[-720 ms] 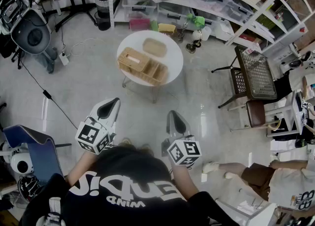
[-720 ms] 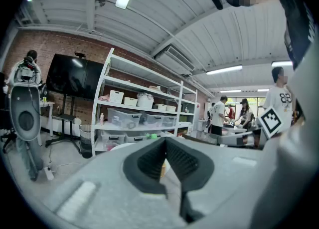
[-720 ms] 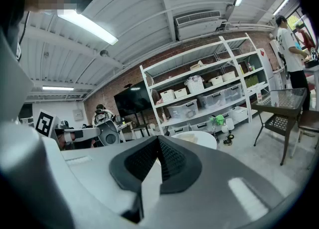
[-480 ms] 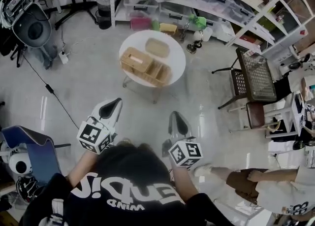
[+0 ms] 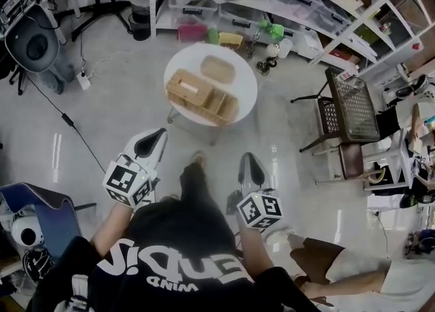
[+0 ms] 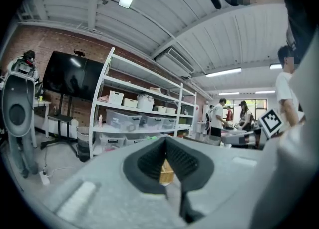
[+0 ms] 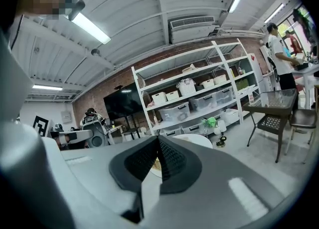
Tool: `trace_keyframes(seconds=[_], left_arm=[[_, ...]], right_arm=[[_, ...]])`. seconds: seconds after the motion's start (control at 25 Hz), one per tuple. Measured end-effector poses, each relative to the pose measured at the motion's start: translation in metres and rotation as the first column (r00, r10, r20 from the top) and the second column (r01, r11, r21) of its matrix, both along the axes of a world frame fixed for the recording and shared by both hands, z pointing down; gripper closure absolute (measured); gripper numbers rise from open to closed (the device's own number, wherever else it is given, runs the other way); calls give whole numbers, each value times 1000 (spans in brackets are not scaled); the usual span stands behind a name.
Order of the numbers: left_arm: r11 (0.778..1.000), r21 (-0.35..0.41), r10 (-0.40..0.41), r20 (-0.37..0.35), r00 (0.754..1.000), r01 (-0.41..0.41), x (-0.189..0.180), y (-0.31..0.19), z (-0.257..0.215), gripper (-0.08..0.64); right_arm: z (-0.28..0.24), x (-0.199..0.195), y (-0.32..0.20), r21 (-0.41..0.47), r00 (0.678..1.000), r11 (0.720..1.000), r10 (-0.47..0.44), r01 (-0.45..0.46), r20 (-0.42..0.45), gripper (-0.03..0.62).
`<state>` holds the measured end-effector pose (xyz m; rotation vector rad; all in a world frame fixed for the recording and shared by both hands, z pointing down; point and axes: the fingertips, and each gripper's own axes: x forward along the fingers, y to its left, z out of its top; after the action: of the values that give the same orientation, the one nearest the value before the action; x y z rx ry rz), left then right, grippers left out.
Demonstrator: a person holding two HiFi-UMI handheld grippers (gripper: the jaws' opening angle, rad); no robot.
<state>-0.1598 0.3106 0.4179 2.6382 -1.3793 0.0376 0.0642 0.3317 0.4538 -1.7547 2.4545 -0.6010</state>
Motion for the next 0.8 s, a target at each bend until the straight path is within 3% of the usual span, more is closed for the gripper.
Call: trace_keyframes(seconds=[0.44,0.8], left_arm=[[1000,-1,-7,14,1000,7,-3,-101,0,560],[1000,-7,-10,27,1000,10,19,-205,-15,560]], right_arm=[[4,-3,-102,-3,1000,1000,-11,11,9,594],[-5,11,-210,-14,999,999,-43,43,25,594]])
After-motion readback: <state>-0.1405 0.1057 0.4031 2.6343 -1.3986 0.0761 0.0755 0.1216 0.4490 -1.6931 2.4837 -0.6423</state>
